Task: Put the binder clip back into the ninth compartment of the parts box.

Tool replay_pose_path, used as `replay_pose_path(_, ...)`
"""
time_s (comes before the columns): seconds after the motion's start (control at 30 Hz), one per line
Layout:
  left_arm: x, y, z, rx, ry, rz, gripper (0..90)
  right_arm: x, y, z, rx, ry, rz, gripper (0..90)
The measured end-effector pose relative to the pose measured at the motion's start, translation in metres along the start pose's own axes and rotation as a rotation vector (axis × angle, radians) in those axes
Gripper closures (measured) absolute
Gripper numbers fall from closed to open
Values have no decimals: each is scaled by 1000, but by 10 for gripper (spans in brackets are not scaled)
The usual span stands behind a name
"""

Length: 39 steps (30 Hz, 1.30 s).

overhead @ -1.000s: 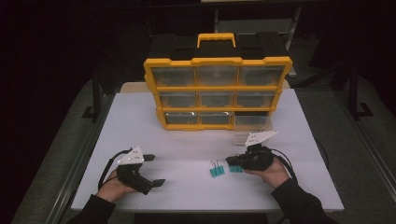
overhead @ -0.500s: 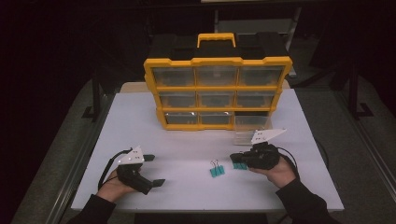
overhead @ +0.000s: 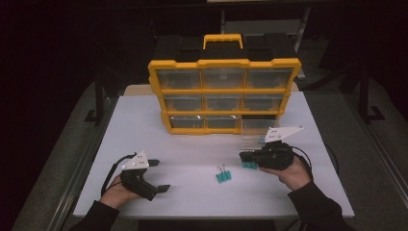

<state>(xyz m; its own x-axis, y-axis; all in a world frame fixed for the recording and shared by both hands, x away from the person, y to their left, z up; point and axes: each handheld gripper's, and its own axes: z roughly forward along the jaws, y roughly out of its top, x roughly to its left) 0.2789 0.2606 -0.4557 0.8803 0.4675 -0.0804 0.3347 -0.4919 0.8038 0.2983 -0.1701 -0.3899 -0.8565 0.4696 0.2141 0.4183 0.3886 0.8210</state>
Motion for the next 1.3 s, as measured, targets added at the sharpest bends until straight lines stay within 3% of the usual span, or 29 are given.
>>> replay_pose_path(0.67, 1, 1, -1, -21, 10, -15, 0, -5, 31, -22, -60, -21, -20, 875)
replay_pose_path(1.0, 2, 1, -1, -18, 14, -7, 0, -20, 48, -32, -115, -64, -23, 874)
replay_pose_path(1.3, 2, 0, -1, -18, 14, -9, 0, -39, 54, -31, -145, -132, -7, 874)
